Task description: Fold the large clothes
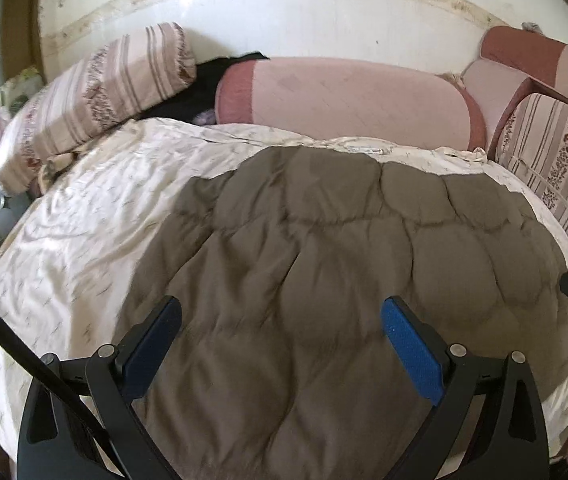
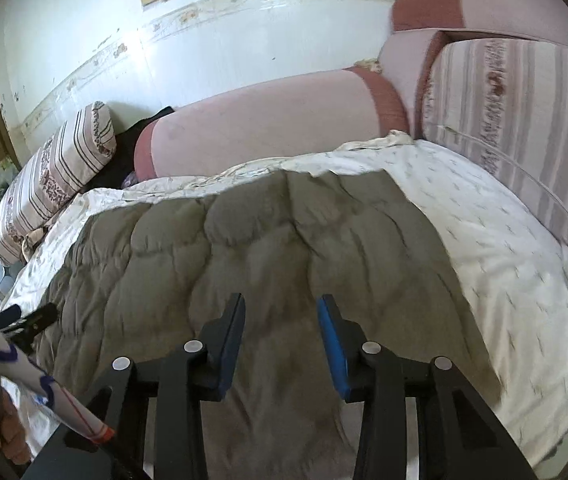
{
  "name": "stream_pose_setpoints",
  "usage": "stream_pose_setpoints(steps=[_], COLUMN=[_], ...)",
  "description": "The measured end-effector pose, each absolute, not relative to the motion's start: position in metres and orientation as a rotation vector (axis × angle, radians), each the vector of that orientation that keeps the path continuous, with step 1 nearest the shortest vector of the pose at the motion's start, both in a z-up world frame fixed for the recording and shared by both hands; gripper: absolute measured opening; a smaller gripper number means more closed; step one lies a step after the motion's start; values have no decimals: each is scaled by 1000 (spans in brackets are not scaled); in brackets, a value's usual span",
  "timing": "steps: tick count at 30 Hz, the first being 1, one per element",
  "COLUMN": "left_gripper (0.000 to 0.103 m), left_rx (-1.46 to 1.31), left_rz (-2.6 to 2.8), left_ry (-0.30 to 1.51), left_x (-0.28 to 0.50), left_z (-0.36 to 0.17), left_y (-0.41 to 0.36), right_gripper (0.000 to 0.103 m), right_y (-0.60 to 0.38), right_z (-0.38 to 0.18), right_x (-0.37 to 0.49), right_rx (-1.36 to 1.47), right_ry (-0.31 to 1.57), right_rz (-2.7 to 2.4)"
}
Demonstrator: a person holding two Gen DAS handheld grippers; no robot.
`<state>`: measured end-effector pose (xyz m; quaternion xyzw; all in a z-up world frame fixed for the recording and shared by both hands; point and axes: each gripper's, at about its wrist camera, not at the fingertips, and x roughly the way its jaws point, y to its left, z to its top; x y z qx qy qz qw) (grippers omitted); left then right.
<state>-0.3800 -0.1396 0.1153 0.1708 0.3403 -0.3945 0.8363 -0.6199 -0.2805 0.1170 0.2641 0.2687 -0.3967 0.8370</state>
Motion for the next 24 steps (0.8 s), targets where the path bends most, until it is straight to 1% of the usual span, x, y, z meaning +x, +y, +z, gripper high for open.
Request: stream_pose_setpoints(steps=[5, 11, 15, 19, 21, 24], left_gripper=[100, 100, 103, 103, 103, 103], left_rx=[414, 472, 461, 458, 460, 411], left_rz=[-808, -780, -784, -786, -788, -815], left_ry=[778, 882, 946, 946, 937, 923], left_x=[-352, -315, -293, -286, -287, -294], left_z=[104, 81, 65, 56, 59, 73], left_y=[-201, -257, -273, -285, -284, -264], right_gripper=[41, 41, 44, 45, 45, 47], right_y=[-325, -390, -417, -432, -430, -409], right_z=[116, 85, 56, 40, 44, 67], right_x=[-576, -532, -512, -512, -514, -529], right_rx=[568, 652, 670, 722, 725, 671], right_ry=[620, 759, 857, 848, 847, 808], right_rz=[-810, -816, -804, -786, -787, -784])
